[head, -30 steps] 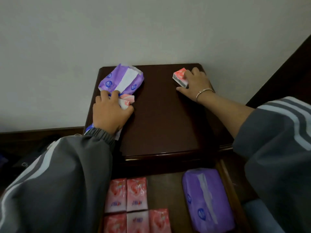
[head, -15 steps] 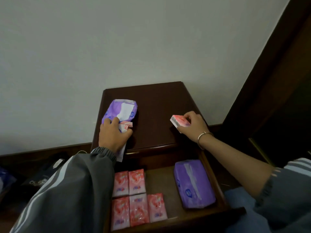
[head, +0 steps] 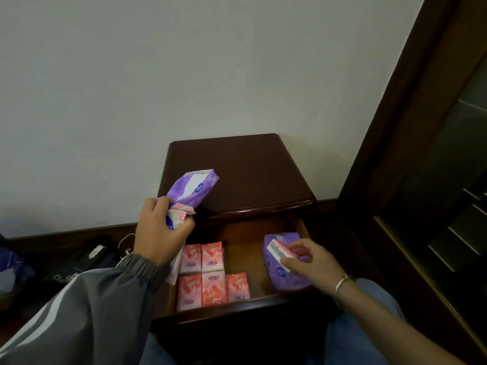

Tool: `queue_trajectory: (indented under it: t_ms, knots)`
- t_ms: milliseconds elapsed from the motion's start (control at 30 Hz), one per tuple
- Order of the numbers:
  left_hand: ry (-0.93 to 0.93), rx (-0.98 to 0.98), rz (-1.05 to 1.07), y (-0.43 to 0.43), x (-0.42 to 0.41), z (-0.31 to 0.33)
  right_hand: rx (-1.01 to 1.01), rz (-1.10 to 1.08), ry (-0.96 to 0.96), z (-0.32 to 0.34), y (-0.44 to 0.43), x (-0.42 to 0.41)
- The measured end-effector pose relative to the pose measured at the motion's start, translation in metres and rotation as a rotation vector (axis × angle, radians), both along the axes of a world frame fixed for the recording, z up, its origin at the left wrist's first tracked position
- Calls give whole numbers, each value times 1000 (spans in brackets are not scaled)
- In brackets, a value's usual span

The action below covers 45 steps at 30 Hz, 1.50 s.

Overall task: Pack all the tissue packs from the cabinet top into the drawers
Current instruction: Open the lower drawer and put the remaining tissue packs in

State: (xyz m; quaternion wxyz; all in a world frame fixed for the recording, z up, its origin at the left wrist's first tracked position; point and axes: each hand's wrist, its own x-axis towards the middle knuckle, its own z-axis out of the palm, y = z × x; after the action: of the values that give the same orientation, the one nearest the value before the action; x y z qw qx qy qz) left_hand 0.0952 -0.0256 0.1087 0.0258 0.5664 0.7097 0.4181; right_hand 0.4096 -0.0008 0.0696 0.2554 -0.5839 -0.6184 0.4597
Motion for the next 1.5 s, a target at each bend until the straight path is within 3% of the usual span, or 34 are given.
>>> queue_trajectory:
  t_ms: [400, 500, 633, 933, 1133, 1300, 1500]
  knots:
    - [-13, -44, 149, -58, -32, -3, 172, 94, -412, -48, 22, -97]
    - [-9, -58, 179, -65, -38, -6, 161, 98, -528, -59, 30, -117]
    - [-1, -55, 193, -72, -44, -12, 49, 280, -610, -75, 33, -130]
    - [-34, -51, 179, -62, -38, -24, 1, 392, -404, -77, 34, -119]
    - [-22, -37, 159, -54, -33, -26, -245, 65, -224, -71, 43, -129]
    - [-7, -21, 174, -58, -40, -24, -358, -46, -263, -74, 43, -142]
    - [-27, -15, 205, -65, -48, -24, -382, -168, 75, -62, 52, -124]
